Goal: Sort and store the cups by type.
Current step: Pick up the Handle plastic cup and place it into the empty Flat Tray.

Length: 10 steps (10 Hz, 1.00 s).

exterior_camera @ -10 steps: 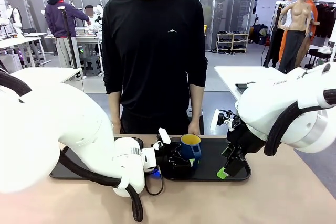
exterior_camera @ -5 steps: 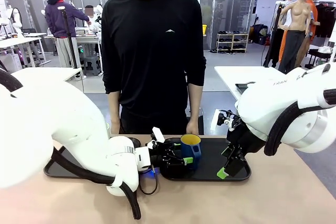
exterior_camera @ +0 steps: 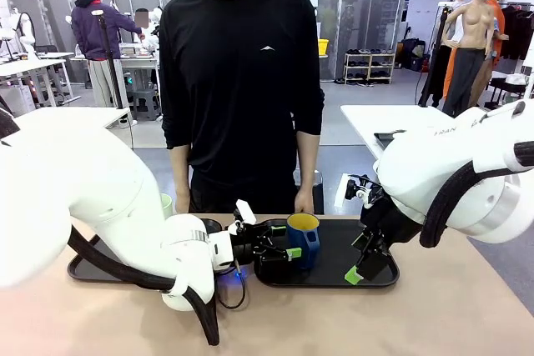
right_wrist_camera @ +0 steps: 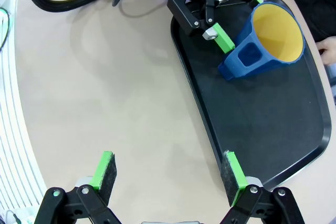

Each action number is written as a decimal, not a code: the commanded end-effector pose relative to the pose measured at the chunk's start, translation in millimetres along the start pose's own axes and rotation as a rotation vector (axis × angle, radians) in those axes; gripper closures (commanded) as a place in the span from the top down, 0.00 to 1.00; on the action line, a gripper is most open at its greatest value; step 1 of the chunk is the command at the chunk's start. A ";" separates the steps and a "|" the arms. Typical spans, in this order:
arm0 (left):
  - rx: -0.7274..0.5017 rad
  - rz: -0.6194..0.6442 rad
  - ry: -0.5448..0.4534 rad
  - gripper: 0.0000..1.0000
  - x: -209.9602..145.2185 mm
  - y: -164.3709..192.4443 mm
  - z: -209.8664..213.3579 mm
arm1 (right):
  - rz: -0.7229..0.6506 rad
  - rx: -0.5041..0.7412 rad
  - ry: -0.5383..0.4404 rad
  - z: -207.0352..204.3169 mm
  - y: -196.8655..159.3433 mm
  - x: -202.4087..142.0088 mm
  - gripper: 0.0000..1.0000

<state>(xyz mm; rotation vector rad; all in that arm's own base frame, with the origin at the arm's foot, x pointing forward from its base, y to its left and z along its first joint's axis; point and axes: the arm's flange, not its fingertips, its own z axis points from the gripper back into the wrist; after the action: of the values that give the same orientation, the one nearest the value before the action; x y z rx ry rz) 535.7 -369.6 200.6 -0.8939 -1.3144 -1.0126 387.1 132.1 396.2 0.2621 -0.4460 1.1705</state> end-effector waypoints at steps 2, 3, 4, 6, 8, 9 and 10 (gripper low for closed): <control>0.045 -0.023 0.028 1.00 -26.5 -55.6 6.4 | -0.018 -0.016 0.010 -2.1 2.0 0.3 1.00; 0.048 -0.013 0.030 1.00 -26.1 -58.9 8.0 | -0.018 -0.016 0.010 -2.1 2.0 0.3 1.00; 0.051 -0.017 0.039 1.00 -23.8 -62.3 9.0 | -0.018 -0.016 0.010 -2.1 2.0 0.3 1.00; 0.067 -0.017 0.056 1.00 -21.8 -68.5 15.5 | -0.018 -0.016 0.010 -2.1 2.0 0.3 1.00; 0.051 -0.020 0.076 1.00 -19.0 -80.1 19.6 | -0.018 -0.016 0.010 -2.1 2.0 0.3 1.00; 0.057 -0.020 0.099 1.00 -17.7 -83.9 24.3 | -0.018 -0.016 0.010 -2.1 2.0 0.3 1.00; 0.075 -0.017 0.122 1.00 -15.7 -88.5 32.2 | -0.018 -0.016 0.010 -2.1 2.0 0.3 1.00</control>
<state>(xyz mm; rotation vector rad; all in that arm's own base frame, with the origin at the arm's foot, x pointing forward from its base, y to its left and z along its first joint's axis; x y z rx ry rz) 495.6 -359.0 206.3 -0.8351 -1.2261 -1.0082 387.1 132.2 396.1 0.2621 -0.4459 1.1706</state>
